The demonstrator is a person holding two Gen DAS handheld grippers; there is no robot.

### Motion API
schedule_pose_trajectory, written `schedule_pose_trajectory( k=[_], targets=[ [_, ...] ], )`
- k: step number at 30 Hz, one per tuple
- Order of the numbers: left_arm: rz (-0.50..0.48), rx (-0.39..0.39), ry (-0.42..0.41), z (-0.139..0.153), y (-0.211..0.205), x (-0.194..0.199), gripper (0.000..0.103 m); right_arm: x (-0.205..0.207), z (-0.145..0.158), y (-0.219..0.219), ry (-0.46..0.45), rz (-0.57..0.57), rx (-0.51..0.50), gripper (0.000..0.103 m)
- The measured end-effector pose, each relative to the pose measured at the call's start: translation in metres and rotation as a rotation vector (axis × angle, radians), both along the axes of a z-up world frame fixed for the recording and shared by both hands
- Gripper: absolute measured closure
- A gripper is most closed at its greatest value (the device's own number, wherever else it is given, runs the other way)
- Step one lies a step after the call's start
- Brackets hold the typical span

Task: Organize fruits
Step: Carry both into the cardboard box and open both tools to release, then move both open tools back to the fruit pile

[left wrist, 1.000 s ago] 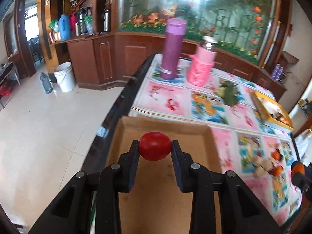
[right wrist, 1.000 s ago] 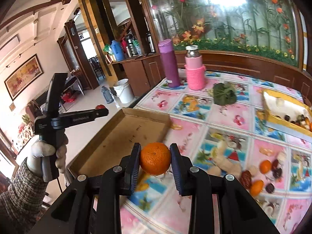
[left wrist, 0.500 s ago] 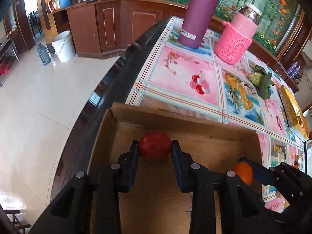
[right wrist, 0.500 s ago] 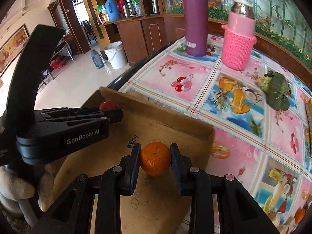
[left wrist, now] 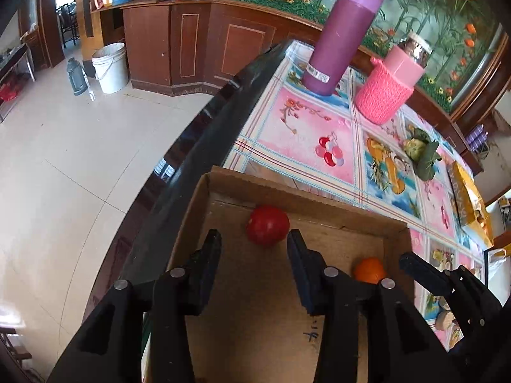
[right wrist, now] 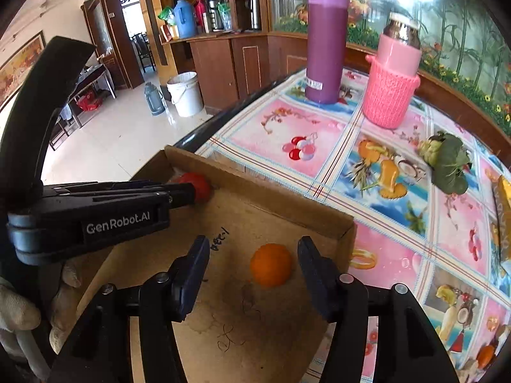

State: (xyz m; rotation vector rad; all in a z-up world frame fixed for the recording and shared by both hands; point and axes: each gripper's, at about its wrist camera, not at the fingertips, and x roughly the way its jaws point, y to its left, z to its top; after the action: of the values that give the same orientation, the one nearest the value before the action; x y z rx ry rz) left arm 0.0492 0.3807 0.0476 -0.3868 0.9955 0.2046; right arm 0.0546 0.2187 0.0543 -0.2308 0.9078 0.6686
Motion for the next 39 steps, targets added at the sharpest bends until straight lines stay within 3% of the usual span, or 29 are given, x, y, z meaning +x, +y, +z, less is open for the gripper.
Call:
schedule_pose_trajectory(
  k=[6, 14, 21, 30, 34, 39],
  targets=[
    [0.015, 0.023, -0.101, 0.039, -0.016, -0.045, 0.052, -0.024, 0.021, -0.028, -0.053, -0.009, 0.022, 0.041],
    [-0.046, 0.062, -0.220, 0.068, -0.084, -0.100, 0.040, -0.063, 0.035, -0.094, -0.140, -0.053, 0.033, 0.034],
    [-0.176, 0.049, -0.200, 0.055, -0.158, -0.103, 0.039, -0.075, 0.035, -0.182, -0.138, -0.157, 0.043, 0.034],
    [-0.330, 0.056, -0.129, 0.020, -0.239, -0.077, 0.039, -0.060, 0.020, -0.315, -0.078, -0.407, 0.054, 0.032],
    [-0.415, 0.073, -0.114, 0.006, -0.271, -0.066, 0.039, -0.054, 0.011, -0.340, -0.044, -0.434, 0.102, 0.032],
    [-0.474, 0.087, -0.108, -0.011, -0.298, -0.053, 0.040, -0.039, 0.004, -0.341, 0.010, -0.379, 0.185, 0.034]
  ],
)
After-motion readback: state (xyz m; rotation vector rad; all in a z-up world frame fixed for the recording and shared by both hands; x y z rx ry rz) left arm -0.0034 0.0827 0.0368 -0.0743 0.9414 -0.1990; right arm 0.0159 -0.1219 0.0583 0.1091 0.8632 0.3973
